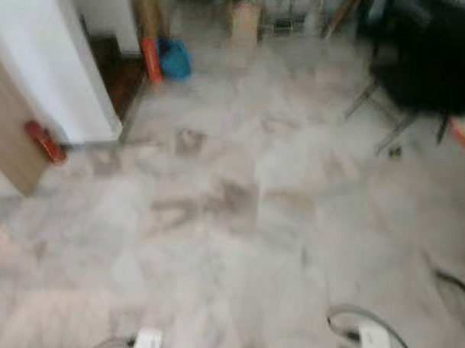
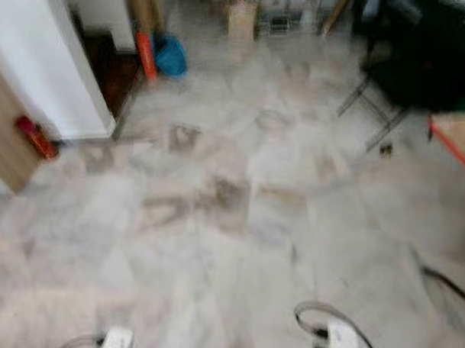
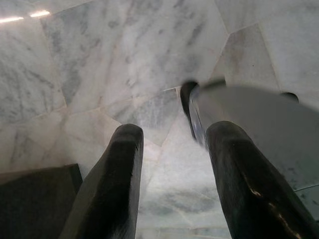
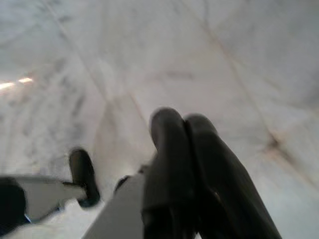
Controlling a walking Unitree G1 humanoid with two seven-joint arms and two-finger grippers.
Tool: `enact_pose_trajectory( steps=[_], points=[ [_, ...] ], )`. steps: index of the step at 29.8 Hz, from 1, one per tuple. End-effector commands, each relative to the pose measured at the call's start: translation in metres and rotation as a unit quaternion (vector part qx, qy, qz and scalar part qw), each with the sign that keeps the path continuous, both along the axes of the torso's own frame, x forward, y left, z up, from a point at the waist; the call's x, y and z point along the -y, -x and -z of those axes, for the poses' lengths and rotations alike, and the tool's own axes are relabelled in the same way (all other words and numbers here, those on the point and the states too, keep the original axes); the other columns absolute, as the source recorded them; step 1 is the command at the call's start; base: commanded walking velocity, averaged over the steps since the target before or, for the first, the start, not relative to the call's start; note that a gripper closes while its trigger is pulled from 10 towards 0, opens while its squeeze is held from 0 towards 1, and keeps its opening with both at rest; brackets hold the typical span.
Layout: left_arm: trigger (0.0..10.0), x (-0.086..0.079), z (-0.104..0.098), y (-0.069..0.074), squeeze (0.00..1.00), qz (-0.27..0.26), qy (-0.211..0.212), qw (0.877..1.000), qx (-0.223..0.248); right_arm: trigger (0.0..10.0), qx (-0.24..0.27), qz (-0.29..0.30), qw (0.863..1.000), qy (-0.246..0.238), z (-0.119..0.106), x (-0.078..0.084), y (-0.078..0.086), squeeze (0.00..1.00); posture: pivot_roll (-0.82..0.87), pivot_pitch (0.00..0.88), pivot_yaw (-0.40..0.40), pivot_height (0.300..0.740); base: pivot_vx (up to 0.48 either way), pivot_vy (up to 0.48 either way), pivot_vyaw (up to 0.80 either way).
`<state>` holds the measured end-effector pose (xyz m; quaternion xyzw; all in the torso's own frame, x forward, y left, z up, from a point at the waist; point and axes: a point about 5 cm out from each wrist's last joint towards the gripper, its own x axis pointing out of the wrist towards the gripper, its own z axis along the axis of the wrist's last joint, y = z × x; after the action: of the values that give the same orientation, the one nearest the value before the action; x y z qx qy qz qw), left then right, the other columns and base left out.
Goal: Hang hanger
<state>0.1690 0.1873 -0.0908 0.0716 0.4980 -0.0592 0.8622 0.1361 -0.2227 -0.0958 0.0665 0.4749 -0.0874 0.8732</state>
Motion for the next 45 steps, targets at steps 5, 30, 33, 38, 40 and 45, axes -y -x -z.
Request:
enact_pose_trajectory(
  steps=[5, 30, 33, 38, 40, 45],
  points=[
    [10.0, -0.002, 0.004, 0.009, 0.0, 0.012, -0.008, 1.0, -0.012, 10.0, -0.006, 0.0, 1.0, -0.009, 0.003, -0.006, 0.003, 0.0, 0.0, 0.0, 0.013, 0.74, -0.116, 0.0, 0.0],
    [10.0, 0.0, 0.001, 0.004, 0.0, 0.011, -0.003, 1.0, -0.003, 10.0, -0.014, -0.003, 1.0, -0.008, 0.003, -0.007, 0.005, 0.0, 0.0, 0.0, 0.015, 0.74, 0.0, 0.0, -0.19],
    [10.0, 0.0, 0.001, 0.004, 0.0, 0.008, -0.001, 1.0, -0.003, 10.0, -0.016, -0.005, 1.0, -0.008, 0.004, -0.008, 0.005, 0.0, 0.0, 0.0, 0.014, 0.74, 0.0, 0.0, -0.78],
    [10.0, 0.004, 0.004, 0.009, 0.0, 0.007, 0.003, 1.0, -0.005, 10.0, -0.016, -0.008, 1.0, -0.007, 0.003, -0.008, 0.003, 0.0, 0.0, 0.0, 0.014, 0.74, 0.0, 0.0, -0.78],
    [10.0, 0.005, 0.005, 0.011, 0.0, 0.01, 0.0, 1.0, -0.006, 10.0, -0.016, -0.008, 1.0, -0.007, 0.003, -0.008, 0.003, 0.0, 0.0, 0.0, 0.014, 0.74, 0.0, 0.0, -0.78],
    [10.0, 0.006, 0.007, 0.016, 0.0, 0.023, -0.003, 1.0, -0.009, 10.0, -0.016, -0.009, 1.0, -0.007, 0.003, -0.008, 0.002, 0.0, 0.0, 0.0, 0.013, 0.74, 0.0, 0.0, -0.78]
  ],
)
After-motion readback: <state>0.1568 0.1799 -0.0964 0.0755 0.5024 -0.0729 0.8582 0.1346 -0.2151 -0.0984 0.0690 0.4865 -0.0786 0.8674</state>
